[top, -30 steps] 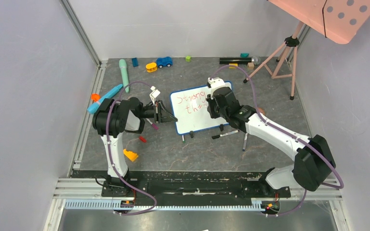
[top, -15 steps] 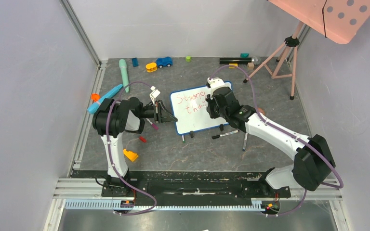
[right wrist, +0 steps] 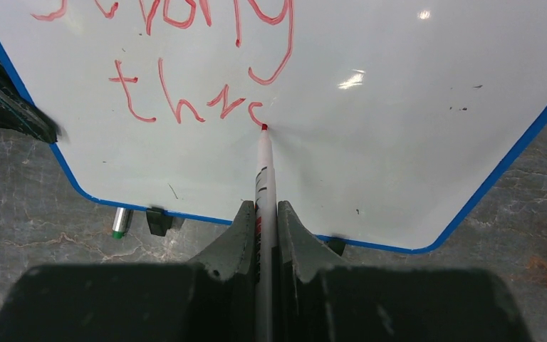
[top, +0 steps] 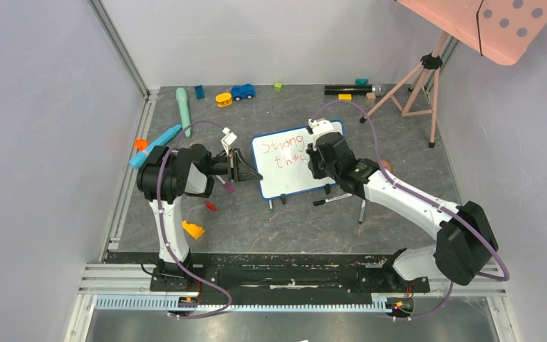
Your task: Write a sentence on the whiteboard
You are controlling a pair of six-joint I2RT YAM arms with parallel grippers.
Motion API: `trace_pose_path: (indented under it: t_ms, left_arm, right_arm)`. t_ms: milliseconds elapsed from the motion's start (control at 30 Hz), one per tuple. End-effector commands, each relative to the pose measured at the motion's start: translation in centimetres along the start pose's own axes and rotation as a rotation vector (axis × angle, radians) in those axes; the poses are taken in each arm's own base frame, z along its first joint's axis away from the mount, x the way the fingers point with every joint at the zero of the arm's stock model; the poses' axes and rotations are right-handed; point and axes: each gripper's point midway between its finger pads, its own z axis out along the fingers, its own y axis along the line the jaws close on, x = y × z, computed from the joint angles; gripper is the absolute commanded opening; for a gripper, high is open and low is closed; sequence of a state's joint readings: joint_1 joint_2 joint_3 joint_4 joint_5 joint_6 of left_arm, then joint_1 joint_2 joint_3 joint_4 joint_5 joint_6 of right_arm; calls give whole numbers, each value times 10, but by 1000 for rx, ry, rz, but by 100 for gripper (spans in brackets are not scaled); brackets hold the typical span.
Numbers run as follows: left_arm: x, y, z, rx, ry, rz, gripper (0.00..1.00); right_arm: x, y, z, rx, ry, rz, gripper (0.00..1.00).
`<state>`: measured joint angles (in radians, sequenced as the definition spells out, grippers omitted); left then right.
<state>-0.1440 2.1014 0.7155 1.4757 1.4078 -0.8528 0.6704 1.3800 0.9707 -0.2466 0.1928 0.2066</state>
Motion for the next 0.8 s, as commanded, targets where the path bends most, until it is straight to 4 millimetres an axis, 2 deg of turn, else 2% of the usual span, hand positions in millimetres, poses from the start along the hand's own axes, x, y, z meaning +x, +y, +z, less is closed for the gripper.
trace_pose_path:
  t_ms: [0,400,767]
  left_arm:
    - [0,-10,4,48,33,62,2]
    - [1,-11,4,48,34,62,2]
    - [0,-11,4,50,35,62,2]
  right_arm:
    - [-11,-13,-4,70,-33,-10,0]
    - [-36,-11,-1,76,-70,-10,0]
    - [-34,2,2,1,-68,-2,0]
